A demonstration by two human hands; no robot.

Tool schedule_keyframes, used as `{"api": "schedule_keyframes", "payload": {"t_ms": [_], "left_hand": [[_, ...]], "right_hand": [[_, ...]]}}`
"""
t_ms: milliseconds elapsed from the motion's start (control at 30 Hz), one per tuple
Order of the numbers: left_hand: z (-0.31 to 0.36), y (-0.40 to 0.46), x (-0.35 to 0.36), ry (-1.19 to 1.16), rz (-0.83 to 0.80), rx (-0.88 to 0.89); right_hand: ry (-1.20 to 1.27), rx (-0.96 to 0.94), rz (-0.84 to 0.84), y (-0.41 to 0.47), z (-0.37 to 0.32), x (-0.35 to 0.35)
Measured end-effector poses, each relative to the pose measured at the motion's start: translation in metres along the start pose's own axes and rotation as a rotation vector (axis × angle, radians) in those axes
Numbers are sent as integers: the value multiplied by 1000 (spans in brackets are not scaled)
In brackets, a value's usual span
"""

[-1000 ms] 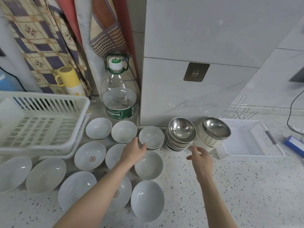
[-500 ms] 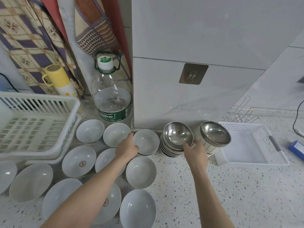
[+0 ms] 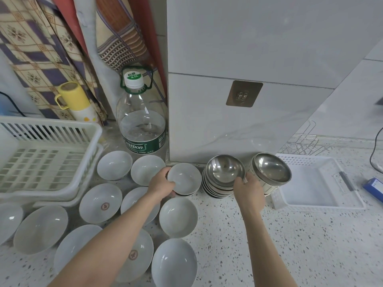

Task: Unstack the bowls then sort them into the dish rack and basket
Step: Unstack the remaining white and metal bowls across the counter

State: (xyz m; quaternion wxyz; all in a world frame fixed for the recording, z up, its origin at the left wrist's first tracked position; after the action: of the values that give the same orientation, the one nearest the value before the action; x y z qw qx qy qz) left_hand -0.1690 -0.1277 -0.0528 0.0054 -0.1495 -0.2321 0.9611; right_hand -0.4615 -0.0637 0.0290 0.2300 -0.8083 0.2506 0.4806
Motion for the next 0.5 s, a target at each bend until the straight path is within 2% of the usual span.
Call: {"api": "schedule_keyframes", "payload": {"t_ms": [133, 333, 400, 500], "left_hand": [[-4, -2, 0, -127, 9, -80], [2, -9, -3, -242, 21, -108], [7, -13, -9, -272, 31, -95], [13, -20, -21, -319, 43, -73]], "right_hand": [[41, 13, -13, -1, -5, -5], [93, -10, -13, -7, -12, -15], [166, -29, -3, -10, -13, -20], [415, -56, -5, -18, -15, -29]]}}
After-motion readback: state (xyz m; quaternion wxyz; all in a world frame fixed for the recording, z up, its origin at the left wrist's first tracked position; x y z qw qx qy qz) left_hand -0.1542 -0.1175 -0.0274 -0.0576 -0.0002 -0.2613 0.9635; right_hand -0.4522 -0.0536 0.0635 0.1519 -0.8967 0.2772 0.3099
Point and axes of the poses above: each hand's wrist, its own y-axis towards the middle knuckle, its own x-axis out of the palm, z = x × y, the point moved 9 cm from there along y, towards the middle knuckle, and after that the axes turned 15 degrees about -y, right-handed, at the moved point
